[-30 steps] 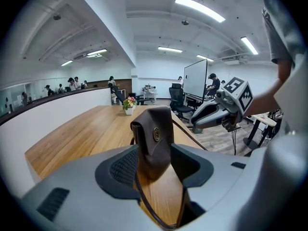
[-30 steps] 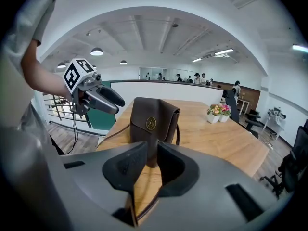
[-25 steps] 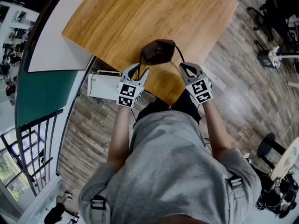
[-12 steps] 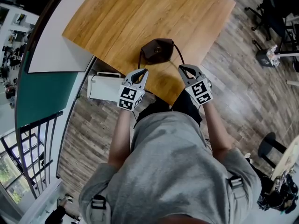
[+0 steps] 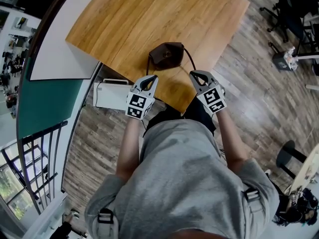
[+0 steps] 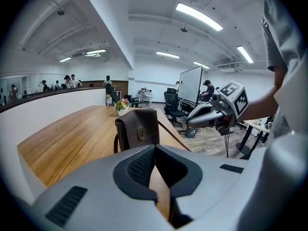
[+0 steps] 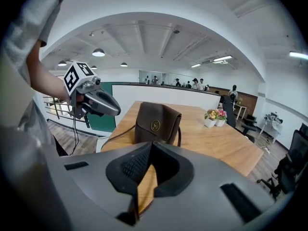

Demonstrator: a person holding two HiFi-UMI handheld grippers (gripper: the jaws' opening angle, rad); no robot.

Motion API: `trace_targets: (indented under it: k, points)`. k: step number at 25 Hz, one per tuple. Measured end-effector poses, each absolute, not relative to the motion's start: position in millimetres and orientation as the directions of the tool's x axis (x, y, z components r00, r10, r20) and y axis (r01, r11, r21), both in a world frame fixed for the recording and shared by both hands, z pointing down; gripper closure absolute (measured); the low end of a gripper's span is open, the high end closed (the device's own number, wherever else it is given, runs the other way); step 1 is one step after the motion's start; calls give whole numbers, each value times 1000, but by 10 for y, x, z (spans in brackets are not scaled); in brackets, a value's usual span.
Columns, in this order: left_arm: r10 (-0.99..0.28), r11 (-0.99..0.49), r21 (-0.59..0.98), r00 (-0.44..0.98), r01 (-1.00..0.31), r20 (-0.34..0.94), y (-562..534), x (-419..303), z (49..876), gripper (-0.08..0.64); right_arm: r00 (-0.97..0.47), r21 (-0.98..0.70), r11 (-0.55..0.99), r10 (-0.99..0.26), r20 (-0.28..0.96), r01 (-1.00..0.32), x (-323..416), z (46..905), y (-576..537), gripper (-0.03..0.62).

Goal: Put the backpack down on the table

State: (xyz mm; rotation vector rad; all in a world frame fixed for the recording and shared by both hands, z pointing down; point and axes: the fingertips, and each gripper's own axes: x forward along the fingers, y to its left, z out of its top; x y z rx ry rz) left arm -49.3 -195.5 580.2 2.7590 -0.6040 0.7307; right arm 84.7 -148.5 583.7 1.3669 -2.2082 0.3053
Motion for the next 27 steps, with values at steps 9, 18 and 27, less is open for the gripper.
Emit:
trace_targets:
  k: [9,18,27]
  points:
    - [-323,-894,106,790,-435,520,-1955,-478,5815,538,-348,80,458,-766,540,-885,869,5843,-1489,591]
    - [-322,-894,105,787,-436,526,-1977,-495,5846,538,-343,92,465,-759,554,-880,838,5888,-1503,591]
    - [-330,-890,102,782,-445,529,-2069,-498,5857,538,-347,93,472,-755,556,-877,838,5887,-1593,591]
